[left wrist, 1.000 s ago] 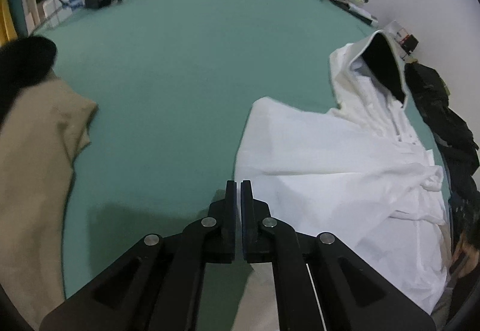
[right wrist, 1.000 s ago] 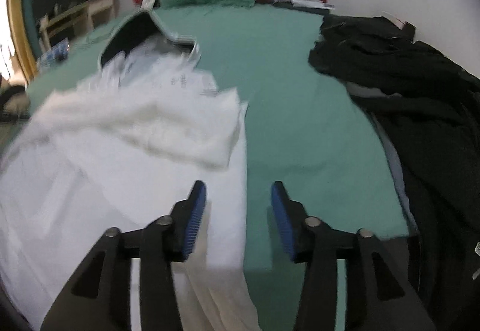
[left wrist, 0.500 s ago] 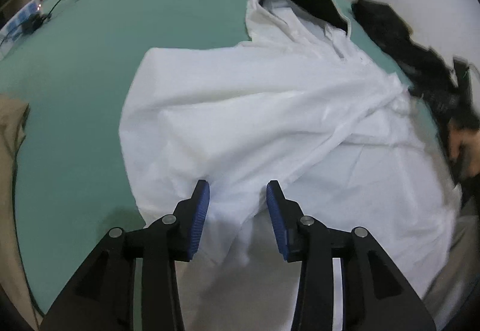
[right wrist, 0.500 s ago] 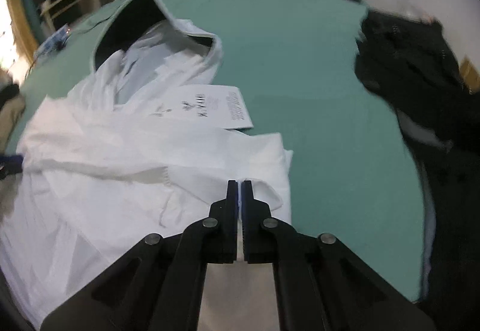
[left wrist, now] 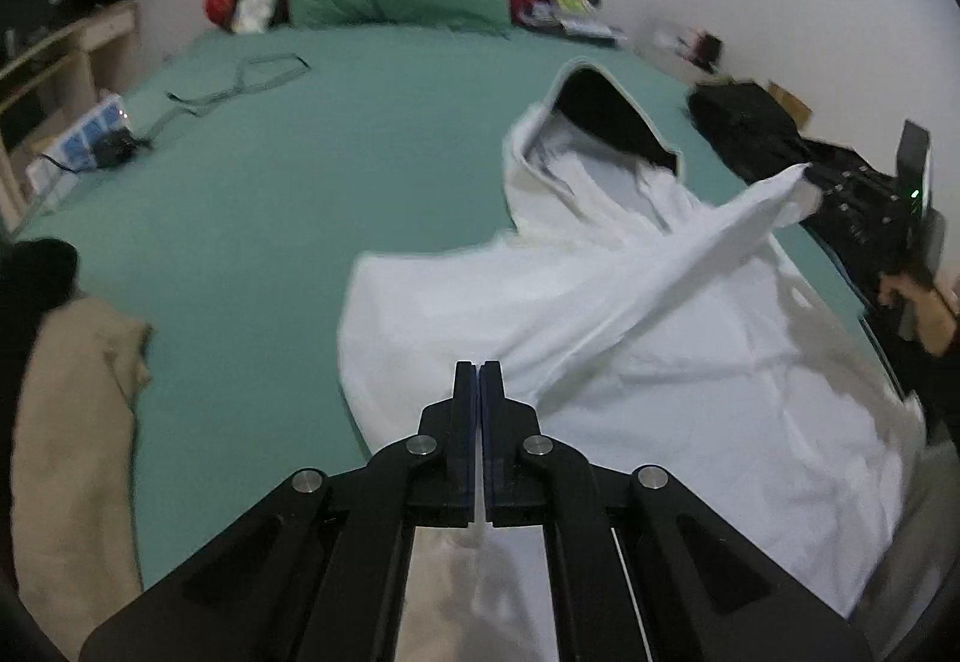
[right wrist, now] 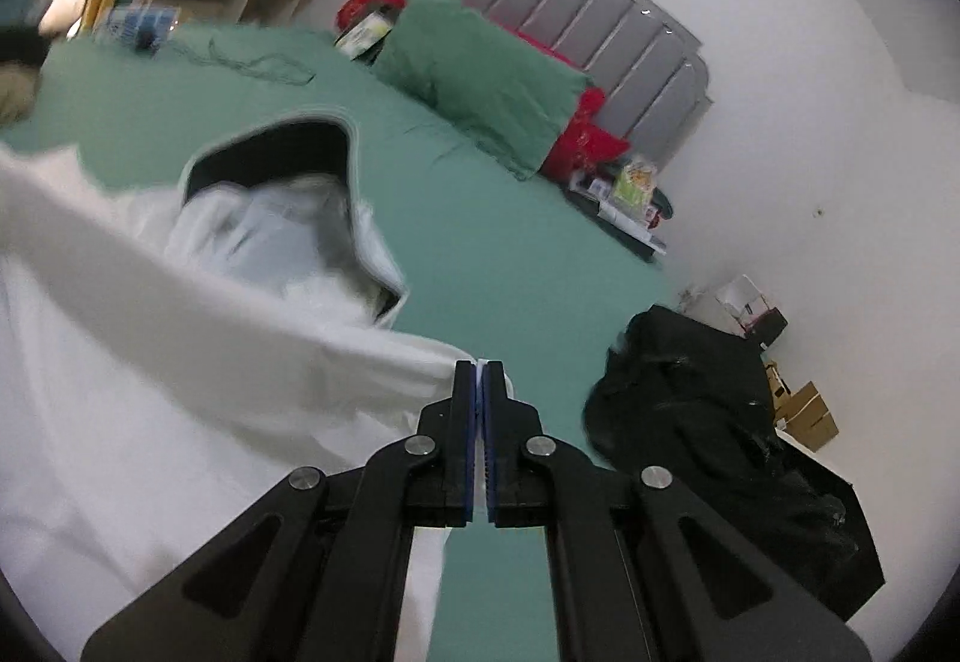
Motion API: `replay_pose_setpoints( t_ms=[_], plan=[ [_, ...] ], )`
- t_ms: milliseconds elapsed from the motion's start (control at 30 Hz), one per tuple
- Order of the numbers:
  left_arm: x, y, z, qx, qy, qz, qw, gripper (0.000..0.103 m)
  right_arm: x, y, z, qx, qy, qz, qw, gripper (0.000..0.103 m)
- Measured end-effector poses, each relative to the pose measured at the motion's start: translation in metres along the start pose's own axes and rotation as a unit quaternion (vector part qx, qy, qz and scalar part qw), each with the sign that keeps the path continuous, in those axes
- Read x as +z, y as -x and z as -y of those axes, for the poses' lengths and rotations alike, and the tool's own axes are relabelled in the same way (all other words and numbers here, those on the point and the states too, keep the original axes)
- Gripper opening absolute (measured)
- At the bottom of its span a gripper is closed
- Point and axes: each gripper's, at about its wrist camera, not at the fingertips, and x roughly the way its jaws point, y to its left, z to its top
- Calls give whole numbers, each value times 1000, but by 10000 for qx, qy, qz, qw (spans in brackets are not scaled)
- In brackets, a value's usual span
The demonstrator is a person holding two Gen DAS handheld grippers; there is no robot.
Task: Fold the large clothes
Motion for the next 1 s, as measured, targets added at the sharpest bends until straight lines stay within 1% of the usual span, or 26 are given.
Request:
replay_pose_setpoints(
  t_ms=[33, 100, 200, 233, 300, 333, 367, 400, 433, 467, 533, 600, 667, 733, 800, 867, 900, 1000],
  plan=[
    [-7, -5, 2, -97, -83, -244, 9996, 2, -12, 2, -6, 40, 97, -138, 9998, 2],
    [-19, -15, 4, -214, -126, -583, 9980, 2, -35, 6, -14, 143, 191, -419, 9988, 2],
    [-37, -35, 10, -296, -153, -1150, 9928, 2, -67, 18, -18, 510, -52, -849, 9951, 2],
    [-42, -38, 11, -272, -107, -1223, 9921, 2, -79, 22, -19, 652, -165, -1104, 9916, 4],
    [-42, -35, 11, -267, 33, -1187, 9926, 8, -98, 31, -20, 795, -339, -1515, 9847, 12],
    [-39, -32, 9, -297, 134, -1166, 9926, 14, -106, 31, -19, 875, -379, -1664, 9814, 22],
    [-34, -27, 5, -399, 311, -1074, 9929, 25, -111, 35, -18, 913, -417, -1792, 9787, 35],
    [-30, -22, 2, -477, 462, -957, 9932, 32, -112, 40, -16, 914, -483, -1852, 9773, 40],
    [-24, -17, -3, -519, 637, -809, 9933, 45, -112, 44, -14, 911, -540, -1834, 9773, 46],
    [-18, -12, -8, -548, 798, -663, 9931, 51, -112, 48, -11, 901, -624, -1775, 9780, 50],
    [-5, -8, -20, -552, 1062, -420, 9919, 52, -103, 50, 0, 922, -913, -1636, 9780, 53],
    [6, -12, -31, -373, 1206, -318, 9915, 52, -90, 44, 12, 975, -1169, -1519, 9766, 53],
    [14, -25, -42, -140, 1347, -362, 9901, 52, -68, 32, 17, 984, -1358, -1321, 9770, 53],
    [18, -40, -56, 45, 1564, -416, 9868, 52, -43, 9, 13, 1029, -1490, -1143, 9768, 53],
    [18, -54, -68, 276, 1722, -471, 9836, 52, -15, -16, 3, 1025, -1448, -982, 9792, 53],
    [17, -63, -78, 563, 1827, -568, 9799, 52, 17, -42, -11, 966, -1268, -764, 9843, 53],
    [18, -66, -82, 626, 1844, -588, 9791, 52, 35, -52, -20, 931, -1149, -667, 9868, 53],
    [24, -75, -88, 821, 1600, -579, 9820, 52, 83, -84, -45, 615, -748, -417, 9944, 53]
  ],
)
